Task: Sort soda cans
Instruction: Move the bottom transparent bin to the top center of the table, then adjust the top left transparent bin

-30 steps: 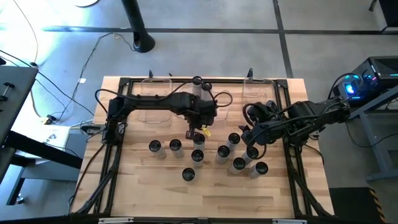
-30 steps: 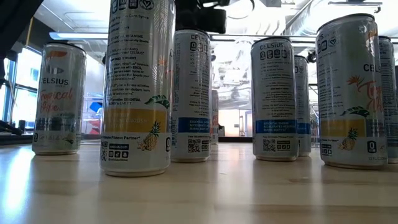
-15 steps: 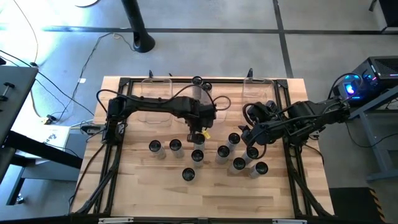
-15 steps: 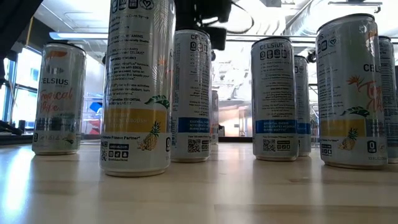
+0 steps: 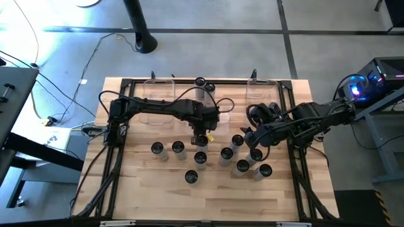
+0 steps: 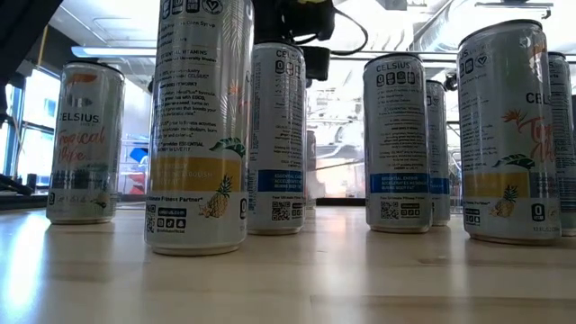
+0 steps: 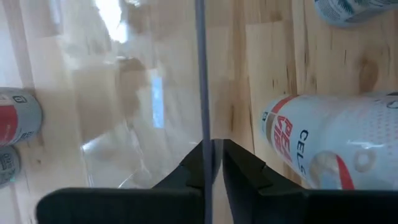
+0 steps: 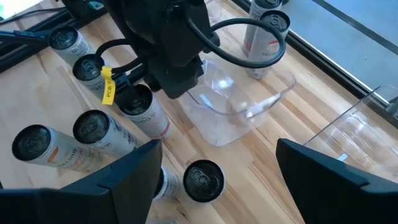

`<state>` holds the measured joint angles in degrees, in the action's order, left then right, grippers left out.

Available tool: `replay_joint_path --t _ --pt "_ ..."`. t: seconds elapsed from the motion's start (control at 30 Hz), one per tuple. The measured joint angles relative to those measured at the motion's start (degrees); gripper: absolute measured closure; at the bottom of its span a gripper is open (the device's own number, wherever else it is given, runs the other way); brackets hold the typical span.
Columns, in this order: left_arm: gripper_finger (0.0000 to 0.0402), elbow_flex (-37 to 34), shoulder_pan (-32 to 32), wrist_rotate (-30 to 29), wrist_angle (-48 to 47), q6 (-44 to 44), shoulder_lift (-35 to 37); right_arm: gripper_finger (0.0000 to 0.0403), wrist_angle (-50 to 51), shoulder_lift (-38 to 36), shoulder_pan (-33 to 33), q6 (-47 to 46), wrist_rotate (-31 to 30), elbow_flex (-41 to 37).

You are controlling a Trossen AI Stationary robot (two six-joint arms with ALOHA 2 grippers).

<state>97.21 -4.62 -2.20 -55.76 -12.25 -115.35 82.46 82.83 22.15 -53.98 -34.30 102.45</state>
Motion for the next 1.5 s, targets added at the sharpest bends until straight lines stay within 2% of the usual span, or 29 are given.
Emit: replay_joint_path --t 0.5,0.67,0.87,1.03,1.13,1.2,1.3,1.5 --pt "0.0301 1.0 0.0 -0.2 -0.7 0.1 0.2 0.0092 -0.1 0.0 0.0 0.0 0.0 0.0" --pt "0.028 6.4 0.0 0.4 -4.5 -0.8 0.3 0.0092 -0.1 0.0 0.0 0.0 0.0 0.0" --pt "0.0251 14.6 -0.3 -1.9 -8.8 -1.3 0.3 0.0092 -0.1 0.0 0.0 0.3 0.0 0.0" --pt "0.0234 21.0 -0.4 -3.1 -18.7 -1.2 0.3 0.0092 -0.1 0.0 0.0 0.3 0.1 0.0" --pt "0.023 21.6 -0.9 -3.4 -22.8 -0.3 1.7 0.0092 -0.1 0.0 0.0 0.4 0.4 0.0" --pt "0.0229 20.7 -1.7 -2.8 -22.2 1.3 3.4 0.0092 -0.1 0.0 0.0 0.4 0.4 0.0" --pt "0.0229 15.8 -3.6 -2.9 -18.7 3.2 8.3 0.0092 -0.1 0.0 -0.3 0.2 0.5 0.0" --pt "0.0229 -3.5 -6.4 -3.0 -5.2 10.4 23.4 0.0092 -0.4 0.0 -3.5 1.1 0.5 0.0"
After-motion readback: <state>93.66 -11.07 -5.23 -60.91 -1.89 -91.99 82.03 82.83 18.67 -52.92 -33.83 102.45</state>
